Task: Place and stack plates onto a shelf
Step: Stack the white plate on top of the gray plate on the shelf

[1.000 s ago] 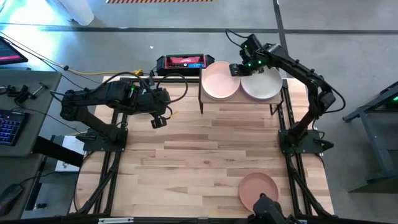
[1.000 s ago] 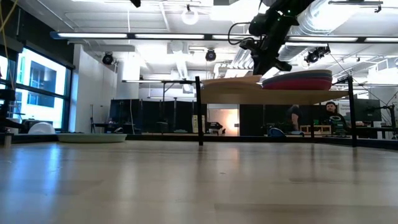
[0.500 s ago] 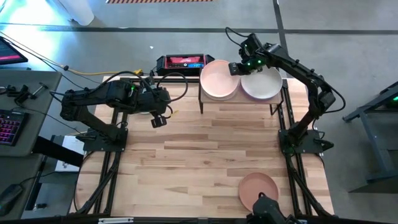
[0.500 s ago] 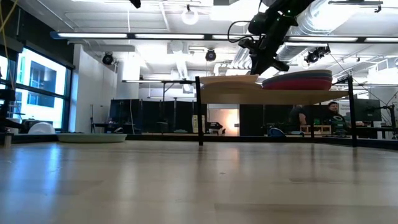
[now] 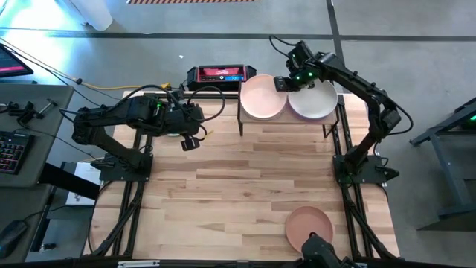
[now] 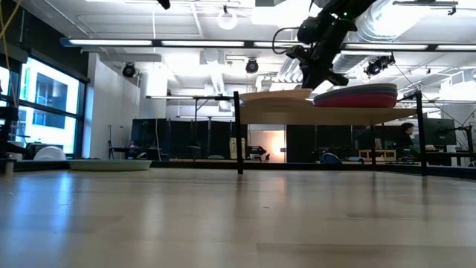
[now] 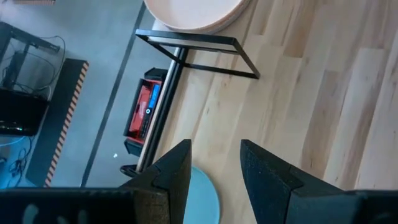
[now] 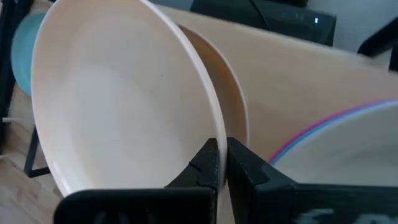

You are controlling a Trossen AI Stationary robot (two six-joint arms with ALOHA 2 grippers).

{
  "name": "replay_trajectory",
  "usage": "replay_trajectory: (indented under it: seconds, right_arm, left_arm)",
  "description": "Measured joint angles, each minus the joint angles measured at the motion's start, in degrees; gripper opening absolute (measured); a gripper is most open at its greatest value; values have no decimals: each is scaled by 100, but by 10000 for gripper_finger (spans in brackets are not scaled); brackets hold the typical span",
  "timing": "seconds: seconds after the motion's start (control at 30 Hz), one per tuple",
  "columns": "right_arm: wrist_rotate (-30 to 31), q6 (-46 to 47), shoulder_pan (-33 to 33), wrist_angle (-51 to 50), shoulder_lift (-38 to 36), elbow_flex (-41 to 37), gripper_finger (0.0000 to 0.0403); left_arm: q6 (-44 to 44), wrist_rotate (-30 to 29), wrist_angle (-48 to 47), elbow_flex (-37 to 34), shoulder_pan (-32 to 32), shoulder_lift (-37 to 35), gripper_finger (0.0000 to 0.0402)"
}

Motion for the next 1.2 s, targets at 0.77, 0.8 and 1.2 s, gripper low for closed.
replay_trajectory:
  seconds: [0.77, 0.8, 1.2]
  right_arm:
    - [382, 7, 112, -107, 16, 0, 1]
    - [408, 14, 110, -105, 16, 0, 1]
    - [259, 151, 49, -103, 13, 0, 1]
  left_arm:
    - [2, 53, 33, 0, 0, 0, 129]
    - [1, 53, 33, 0, 0, 0, 129]
    - [0, 55, 33, 0, -2, 0, 129]
